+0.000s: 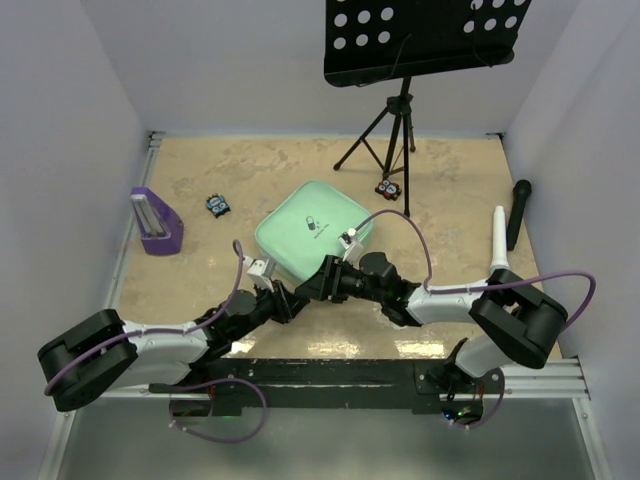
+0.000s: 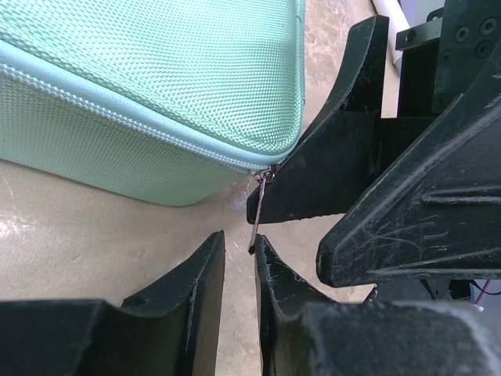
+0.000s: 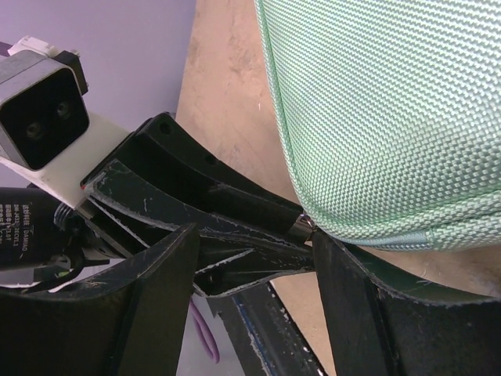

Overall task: Organize the medicine kit
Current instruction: Zip the medicine box at the center of the board.

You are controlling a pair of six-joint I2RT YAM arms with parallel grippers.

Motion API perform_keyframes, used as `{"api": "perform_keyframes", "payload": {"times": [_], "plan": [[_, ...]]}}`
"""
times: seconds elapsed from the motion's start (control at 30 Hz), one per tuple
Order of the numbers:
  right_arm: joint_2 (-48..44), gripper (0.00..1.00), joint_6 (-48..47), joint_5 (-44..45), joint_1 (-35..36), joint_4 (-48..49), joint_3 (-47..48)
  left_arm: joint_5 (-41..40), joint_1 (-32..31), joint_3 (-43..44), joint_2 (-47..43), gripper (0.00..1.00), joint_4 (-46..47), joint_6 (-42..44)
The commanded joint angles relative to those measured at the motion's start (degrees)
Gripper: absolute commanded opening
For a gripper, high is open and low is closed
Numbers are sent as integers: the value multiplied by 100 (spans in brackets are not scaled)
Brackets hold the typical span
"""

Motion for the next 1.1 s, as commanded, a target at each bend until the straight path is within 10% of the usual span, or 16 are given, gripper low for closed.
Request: {"api": "perform_keyframes", "payload": {"times": [0.0,1.07], "plan": [[-40,64,92,114,28,381,180,-119,-5,-32,-125,27,165,127],[-31,65,145,237,28,223,145,-198,3,372,-64,31,332,417]]}}
